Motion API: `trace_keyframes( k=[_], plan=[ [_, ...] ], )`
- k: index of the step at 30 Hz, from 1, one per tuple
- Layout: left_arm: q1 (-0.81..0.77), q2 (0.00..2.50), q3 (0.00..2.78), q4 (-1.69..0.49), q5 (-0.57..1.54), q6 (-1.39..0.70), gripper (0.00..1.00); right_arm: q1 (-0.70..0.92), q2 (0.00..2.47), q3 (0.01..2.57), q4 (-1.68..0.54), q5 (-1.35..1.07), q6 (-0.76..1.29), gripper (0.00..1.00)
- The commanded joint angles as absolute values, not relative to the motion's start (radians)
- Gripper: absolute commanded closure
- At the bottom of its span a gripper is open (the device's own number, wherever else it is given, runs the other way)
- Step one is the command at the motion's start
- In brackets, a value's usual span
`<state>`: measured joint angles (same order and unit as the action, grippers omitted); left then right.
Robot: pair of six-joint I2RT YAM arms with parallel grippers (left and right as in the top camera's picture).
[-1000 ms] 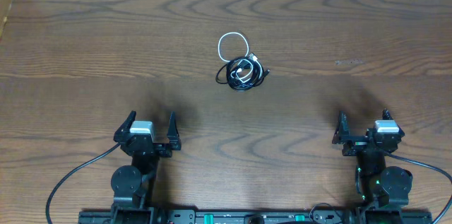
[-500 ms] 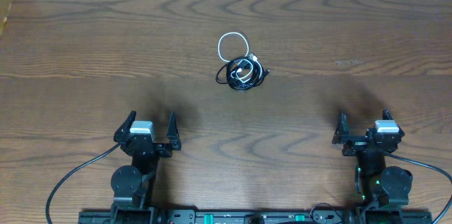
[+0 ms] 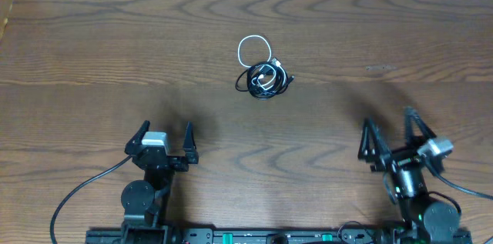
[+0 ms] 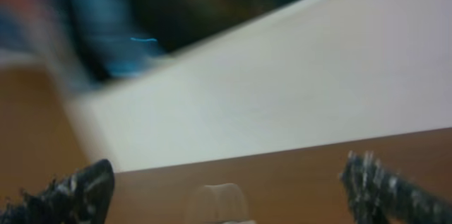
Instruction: Untangle cables
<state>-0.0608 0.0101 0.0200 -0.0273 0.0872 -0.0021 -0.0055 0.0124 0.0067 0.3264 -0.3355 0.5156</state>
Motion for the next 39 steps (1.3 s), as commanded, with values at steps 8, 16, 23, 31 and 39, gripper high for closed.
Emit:
trace_keyframes(
  k=[8, 16, 23, 31, 39],
  plan=[
    [-0.063, 0.004, 0.004, -0.058, 0.139, -0.455, 0.02, -0.014, 0.007, 0.017, 0.469, -0.571, 1.078, 0.01],
    [-0.063, 0.004, 0.032, 0.032, 0.300, -0.529, 0.02, -0.014, 0.063, 0.241, 0.215, -0.474, 0.725, 0.01],
    [-0.063, 0.120, 0.256, -0.081, 0.306, -0.393, 0.02, -0.013, 0.372, 0.570, -0.191, -0.503, 0.447, 0.01],
    [-0.063, 0.642, 0.650, -0.416, 0.392, -0.289, 0.02, 0.053, 0.875, 0.929, -0.488, -0.721, 0.237, 0.01],
    [-0.063, 1.153, 0.973, -0.765, 0.642, -0.252, 0.03, 0.308, 1.334, 1.251, -0.829, -0.493, 0.181, 0.01]
  ],
)
